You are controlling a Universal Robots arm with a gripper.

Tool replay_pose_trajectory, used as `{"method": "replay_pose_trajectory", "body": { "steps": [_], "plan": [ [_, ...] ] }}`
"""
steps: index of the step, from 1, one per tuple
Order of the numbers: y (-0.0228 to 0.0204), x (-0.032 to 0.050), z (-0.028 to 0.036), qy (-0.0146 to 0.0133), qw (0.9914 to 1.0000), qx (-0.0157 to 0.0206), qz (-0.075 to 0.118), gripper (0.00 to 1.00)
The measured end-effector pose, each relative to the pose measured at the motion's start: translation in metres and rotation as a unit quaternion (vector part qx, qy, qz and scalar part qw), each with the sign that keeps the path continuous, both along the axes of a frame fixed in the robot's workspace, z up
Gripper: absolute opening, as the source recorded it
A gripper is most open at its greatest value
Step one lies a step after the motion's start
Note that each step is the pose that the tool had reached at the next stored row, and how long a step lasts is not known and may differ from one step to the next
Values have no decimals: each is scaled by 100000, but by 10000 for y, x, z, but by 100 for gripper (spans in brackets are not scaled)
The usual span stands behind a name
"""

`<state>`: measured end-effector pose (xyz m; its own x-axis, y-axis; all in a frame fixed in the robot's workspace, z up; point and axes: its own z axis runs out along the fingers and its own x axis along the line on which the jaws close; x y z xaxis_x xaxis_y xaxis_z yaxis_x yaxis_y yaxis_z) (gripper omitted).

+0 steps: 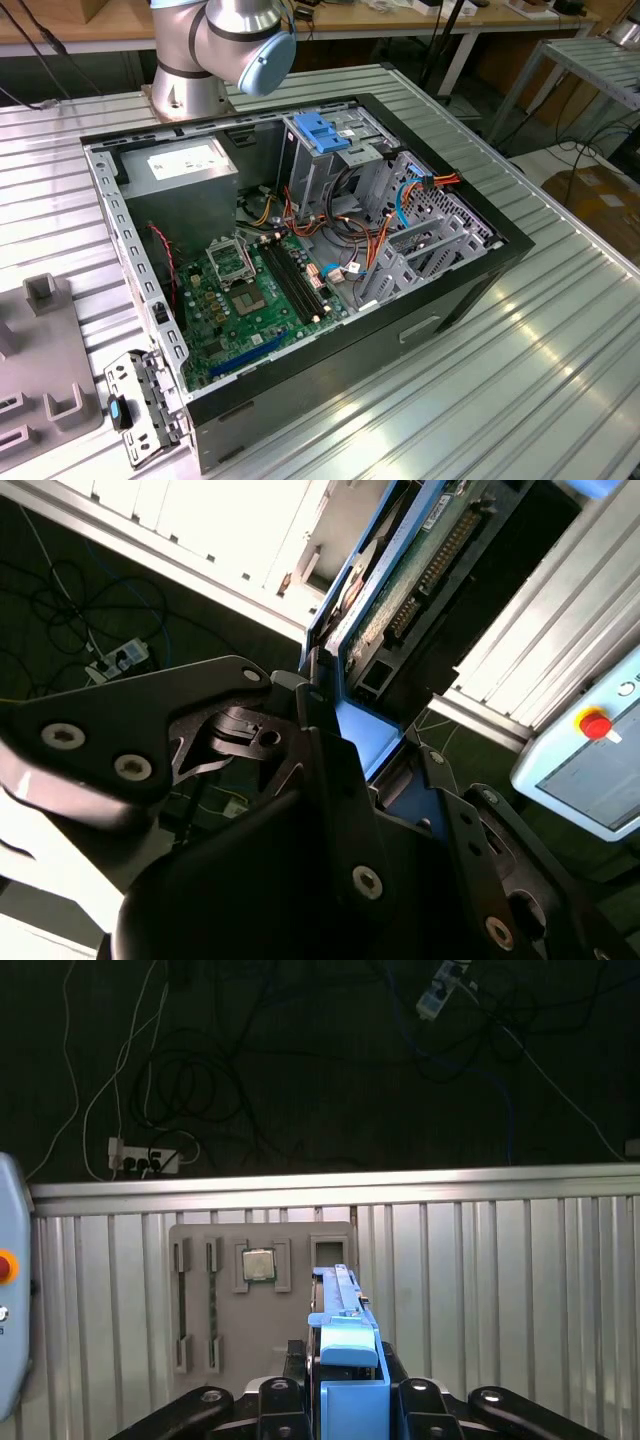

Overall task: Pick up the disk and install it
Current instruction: 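Pick up the disk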

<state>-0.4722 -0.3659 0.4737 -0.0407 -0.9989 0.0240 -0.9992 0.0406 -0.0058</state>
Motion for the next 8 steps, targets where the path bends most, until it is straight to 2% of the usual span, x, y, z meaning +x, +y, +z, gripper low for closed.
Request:
{"method": "replay_pose_trajectory", "body": {
  "steps": [8],
  "plan": [
    [0, 0, 54, 60, 100000, 3, 2, 37]
  ]
}}
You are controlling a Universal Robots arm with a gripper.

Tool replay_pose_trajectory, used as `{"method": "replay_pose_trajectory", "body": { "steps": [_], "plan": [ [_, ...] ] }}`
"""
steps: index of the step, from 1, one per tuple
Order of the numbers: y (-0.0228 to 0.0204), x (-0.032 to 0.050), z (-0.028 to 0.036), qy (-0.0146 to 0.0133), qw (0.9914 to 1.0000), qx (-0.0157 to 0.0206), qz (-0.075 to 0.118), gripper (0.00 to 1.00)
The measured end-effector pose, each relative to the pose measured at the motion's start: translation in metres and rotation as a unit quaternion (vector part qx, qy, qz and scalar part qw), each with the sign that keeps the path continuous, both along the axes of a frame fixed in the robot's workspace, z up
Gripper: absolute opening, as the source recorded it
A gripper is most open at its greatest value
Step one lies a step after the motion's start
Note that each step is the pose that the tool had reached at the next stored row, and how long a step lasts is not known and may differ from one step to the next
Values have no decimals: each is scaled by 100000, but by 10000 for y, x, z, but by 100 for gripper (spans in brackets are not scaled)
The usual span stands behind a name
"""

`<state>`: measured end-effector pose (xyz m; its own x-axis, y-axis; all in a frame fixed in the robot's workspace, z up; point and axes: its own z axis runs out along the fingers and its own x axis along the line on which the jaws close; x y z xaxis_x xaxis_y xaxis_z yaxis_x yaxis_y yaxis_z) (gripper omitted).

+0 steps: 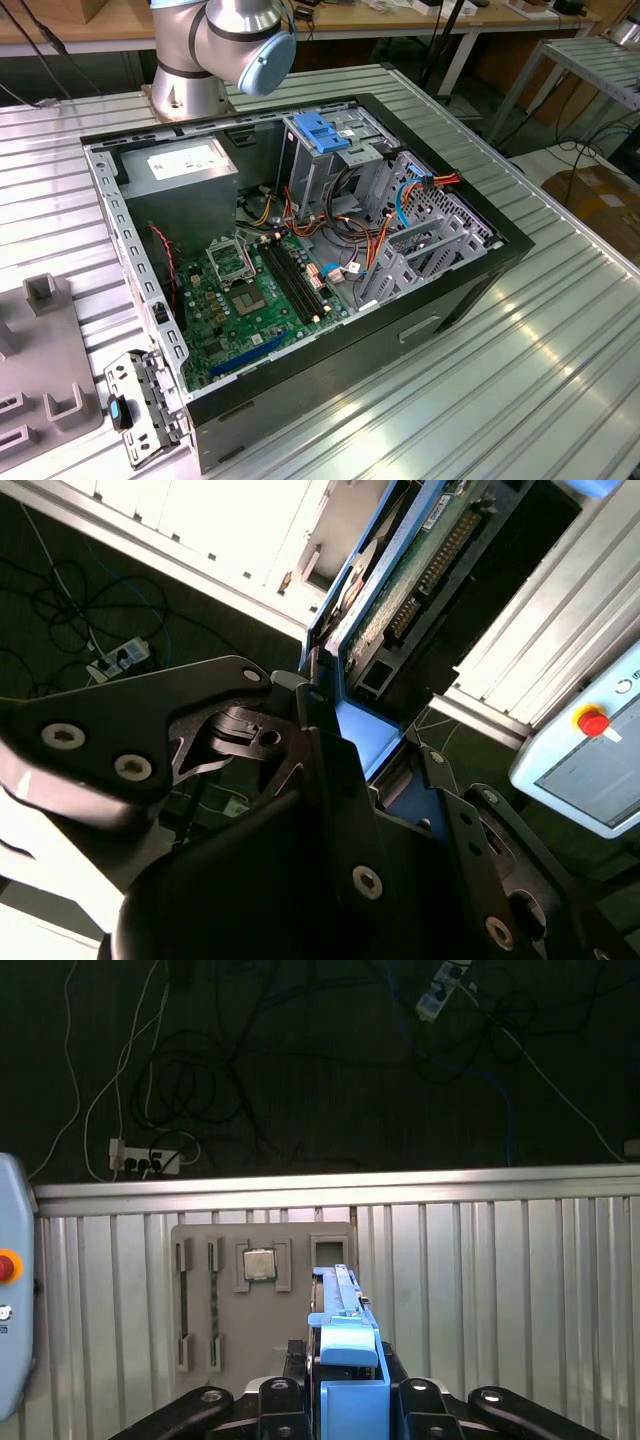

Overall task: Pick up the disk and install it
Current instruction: 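Pick up the disk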

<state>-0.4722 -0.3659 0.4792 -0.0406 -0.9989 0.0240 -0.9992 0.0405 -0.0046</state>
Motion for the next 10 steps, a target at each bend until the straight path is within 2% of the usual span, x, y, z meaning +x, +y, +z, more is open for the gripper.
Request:
{"method": "replay_pose_trajectory", "body": {
  "steps": [7, 9, 10],
  "plan": [
    [0, 0, 89, 78, 100000, -3, -1, 37],
    [0, 1, 352, 393, 99999, -3, 0, 37],
    [0, 1, 396, 421, 99999, -2, -1, 37]
  ]
}}
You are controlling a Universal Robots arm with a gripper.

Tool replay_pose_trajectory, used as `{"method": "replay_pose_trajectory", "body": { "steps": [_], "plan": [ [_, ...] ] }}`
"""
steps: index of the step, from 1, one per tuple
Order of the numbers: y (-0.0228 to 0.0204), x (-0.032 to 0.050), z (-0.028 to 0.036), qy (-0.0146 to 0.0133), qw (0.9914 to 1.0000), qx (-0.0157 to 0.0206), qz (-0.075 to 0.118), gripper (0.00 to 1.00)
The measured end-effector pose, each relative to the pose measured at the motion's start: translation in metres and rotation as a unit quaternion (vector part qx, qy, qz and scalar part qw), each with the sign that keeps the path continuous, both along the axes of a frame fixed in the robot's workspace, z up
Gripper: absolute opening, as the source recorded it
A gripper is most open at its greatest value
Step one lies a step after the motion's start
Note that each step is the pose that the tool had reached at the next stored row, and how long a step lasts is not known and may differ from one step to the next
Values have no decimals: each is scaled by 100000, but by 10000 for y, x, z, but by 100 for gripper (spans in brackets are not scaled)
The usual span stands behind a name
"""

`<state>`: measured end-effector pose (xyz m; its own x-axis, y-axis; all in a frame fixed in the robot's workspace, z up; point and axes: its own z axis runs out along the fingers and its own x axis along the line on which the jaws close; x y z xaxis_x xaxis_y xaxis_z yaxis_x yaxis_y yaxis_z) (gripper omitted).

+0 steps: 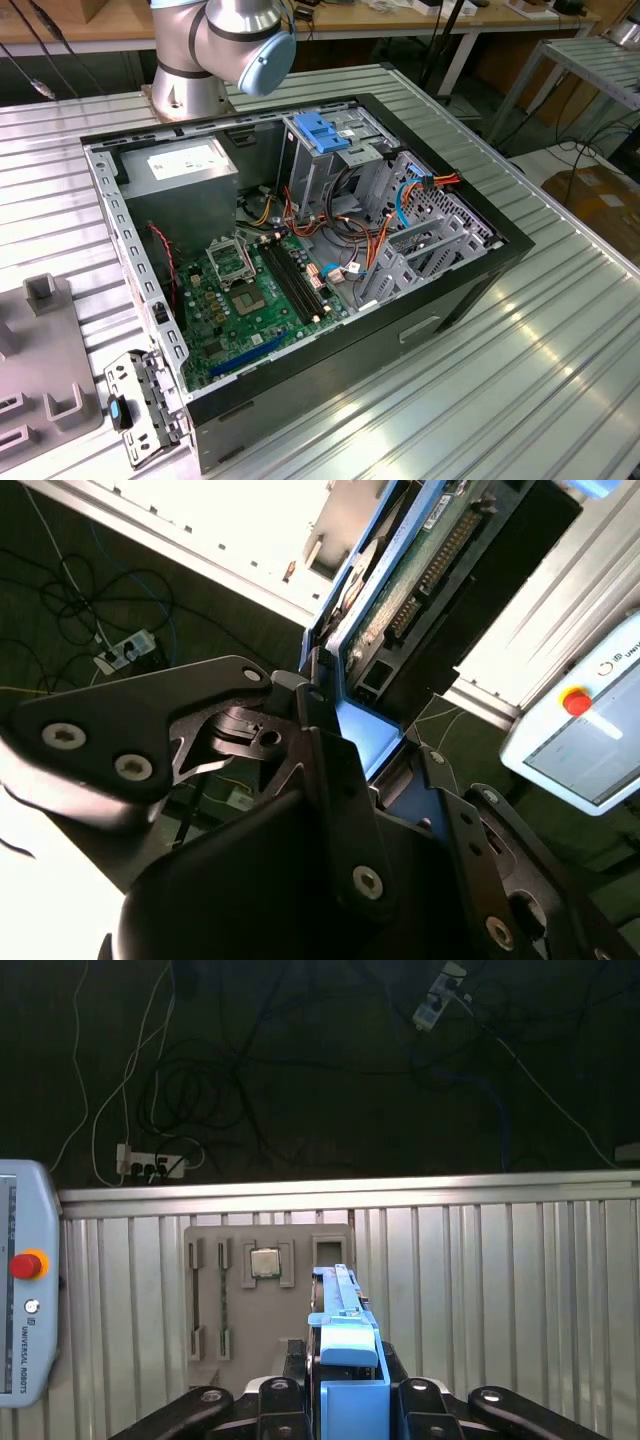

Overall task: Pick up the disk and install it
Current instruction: 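Pick up the disk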

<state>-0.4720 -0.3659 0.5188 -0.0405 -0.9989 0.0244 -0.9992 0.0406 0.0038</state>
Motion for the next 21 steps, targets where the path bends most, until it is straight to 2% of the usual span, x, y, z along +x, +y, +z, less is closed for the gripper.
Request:
{"method": "replay_pose_trajectory", "body": {
  "steps": [21],
  "plan": [
    [0, 152, 1, 6, 100000, -2, 1, 37]
  ]
}}
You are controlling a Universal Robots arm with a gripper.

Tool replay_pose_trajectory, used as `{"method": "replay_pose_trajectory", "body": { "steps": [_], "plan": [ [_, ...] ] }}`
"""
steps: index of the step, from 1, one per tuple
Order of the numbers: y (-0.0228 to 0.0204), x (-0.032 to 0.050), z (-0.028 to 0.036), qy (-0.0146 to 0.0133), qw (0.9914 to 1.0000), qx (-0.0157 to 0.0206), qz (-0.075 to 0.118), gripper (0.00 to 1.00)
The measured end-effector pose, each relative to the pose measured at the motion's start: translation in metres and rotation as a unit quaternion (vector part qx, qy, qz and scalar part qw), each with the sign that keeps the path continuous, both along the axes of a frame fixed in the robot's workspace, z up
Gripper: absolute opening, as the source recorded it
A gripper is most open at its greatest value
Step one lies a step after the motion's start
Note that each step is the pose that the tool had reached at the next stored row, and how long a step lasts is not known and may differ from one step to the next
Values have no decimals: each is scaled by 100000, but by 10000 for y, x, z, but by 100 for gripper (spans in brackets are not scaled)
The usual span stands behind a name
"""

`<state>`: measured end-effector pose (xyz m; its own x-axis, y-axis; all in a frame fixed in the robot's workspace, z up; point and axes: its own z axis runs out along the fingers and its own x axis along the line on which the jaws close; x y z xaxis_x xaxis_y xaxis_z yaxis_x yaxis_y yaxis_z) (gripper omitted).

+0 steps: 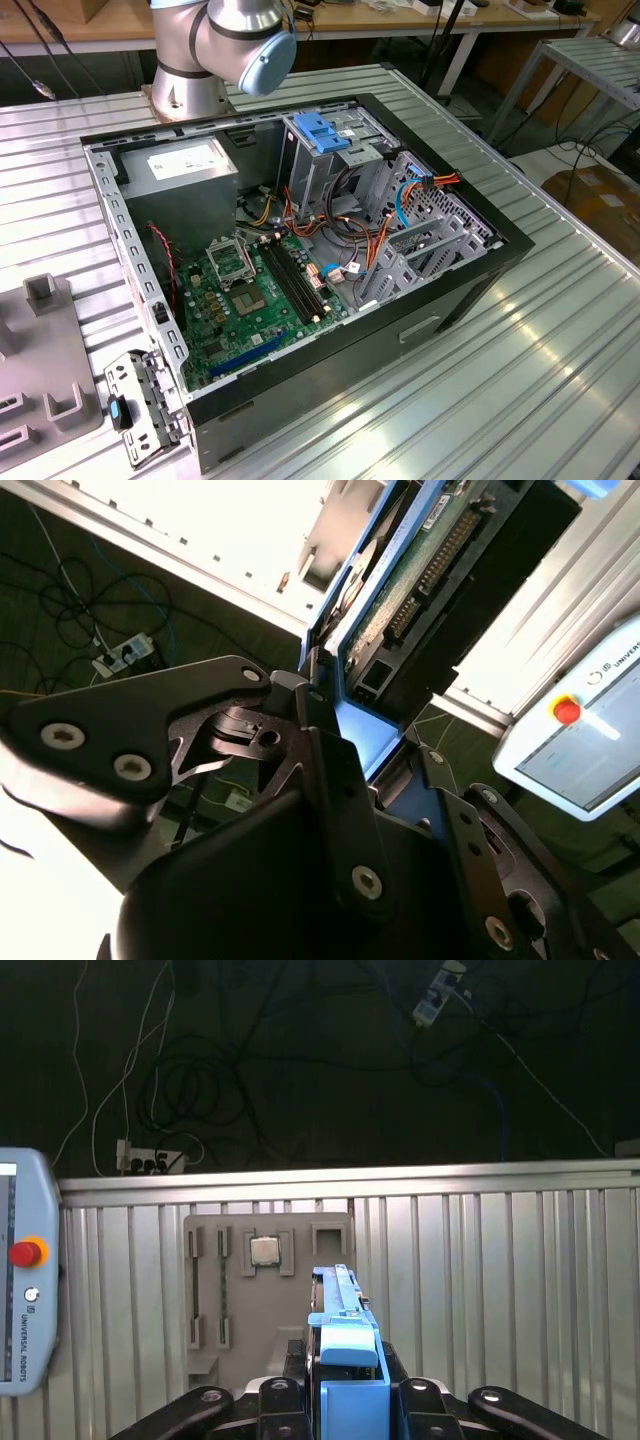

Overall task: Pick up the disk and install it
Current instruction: 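Pick up the disk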

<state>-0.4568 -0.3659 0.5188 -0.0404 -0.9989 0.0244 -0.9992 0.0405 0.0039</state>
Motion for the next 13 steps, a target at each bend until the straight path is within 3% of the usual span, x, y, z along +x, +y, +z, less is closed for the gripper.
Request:
{"method": "replay_pose_trajectory", "body": {
  "steps": [13],
  "plan": [
    [0, 94, -1, -6, 100000, 2, -2, 37]
  ]
}}
